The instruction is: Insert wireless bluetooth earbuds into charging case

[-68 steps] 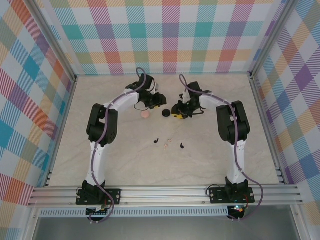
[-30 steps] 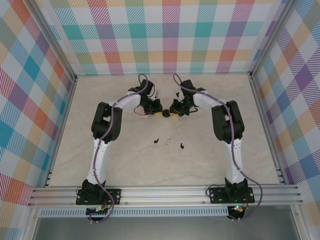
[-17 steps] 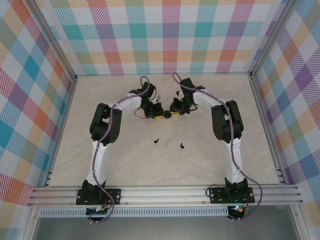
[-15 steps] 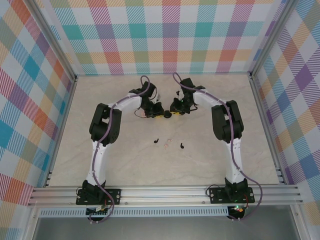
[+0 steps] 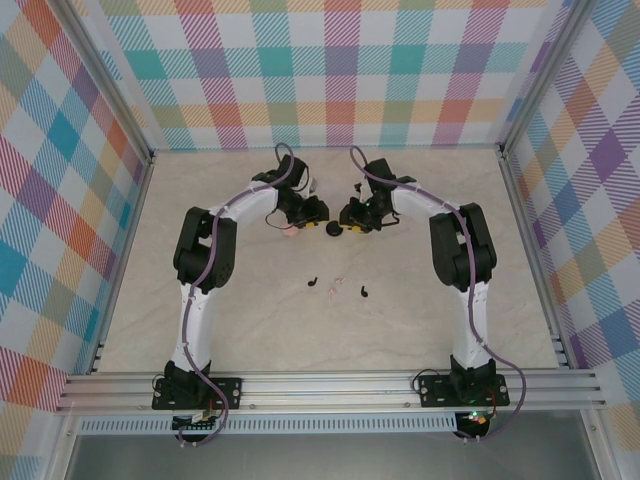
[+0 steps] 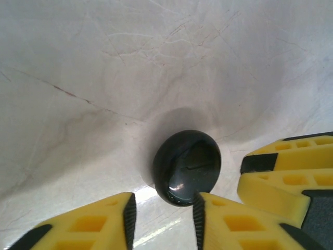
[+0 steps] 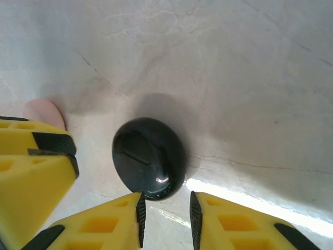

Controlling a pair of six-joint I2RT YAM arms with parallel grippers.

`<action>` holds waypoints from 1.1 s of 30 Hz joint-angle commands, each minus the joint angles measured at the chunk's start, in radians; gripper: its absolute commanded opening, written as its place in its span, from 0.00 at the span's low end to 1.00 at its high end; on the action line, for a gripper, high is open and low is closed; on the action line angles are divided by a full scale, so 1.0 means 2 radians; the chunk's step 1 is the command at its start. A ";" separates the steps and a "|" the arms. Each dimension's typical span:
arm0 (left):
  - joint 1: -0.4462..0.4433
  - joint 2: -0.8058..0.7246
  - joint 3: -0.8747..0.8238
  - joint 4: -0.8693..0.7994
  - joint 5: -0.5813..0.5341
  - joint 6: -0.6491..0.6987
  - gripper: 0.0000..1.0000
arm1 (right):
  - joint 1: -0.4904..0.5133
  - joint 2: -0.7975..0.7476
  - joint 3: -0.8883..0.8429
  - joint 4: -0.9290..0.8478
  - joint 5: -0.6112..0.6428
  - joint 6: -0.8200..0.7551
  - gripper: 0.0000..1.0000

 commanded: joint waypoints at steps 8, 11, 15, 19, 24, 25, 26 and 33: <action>0.006 0.002 -0.023 0.039 0.046 -0.026 0.42 | -0.008 0.017 0.006 0.017 -0.034 0.017 0.29; 0.007 0.004 -0.031 0.053 0.056 -0.036 0.42 | -0.009 0.025 0.008 0.021 -0.040 0.019 0.28; 0.007 0.008 -0.040 0.065 0.060 -0.045 0.42 | -0.010 0.031 0.009 0.025 -0.046 0.020 0.28; 0.007 0.009 -0.051 0.078 0.065 -0.052 0.43 | -0.011 0.034 0.009 0.027 -0.049 0.021 0.27; 0.009 0.022 -0.052 0.090 0.073 -0.056 0.43 | -0.011 0.041 0.010 0.028 -0.049 0.021 0.27; 0.010 0.024 -0.052 0.094 0.076 -0.059 0.43 | -0.011 0.042 0.010 0.027 -0.048 0.020 0.27; 0.010 0.026 -0.052 0.098 0.078 -0.060 0.43 | -0.011 0.043 0.011 0.025 -0.048 0.019 0.27; 0.013 0.038 -0.058 0.128 0.106 -0.078 0.42 | -0.012 0.049 0.011 0.023 -0.046 0.018 0.26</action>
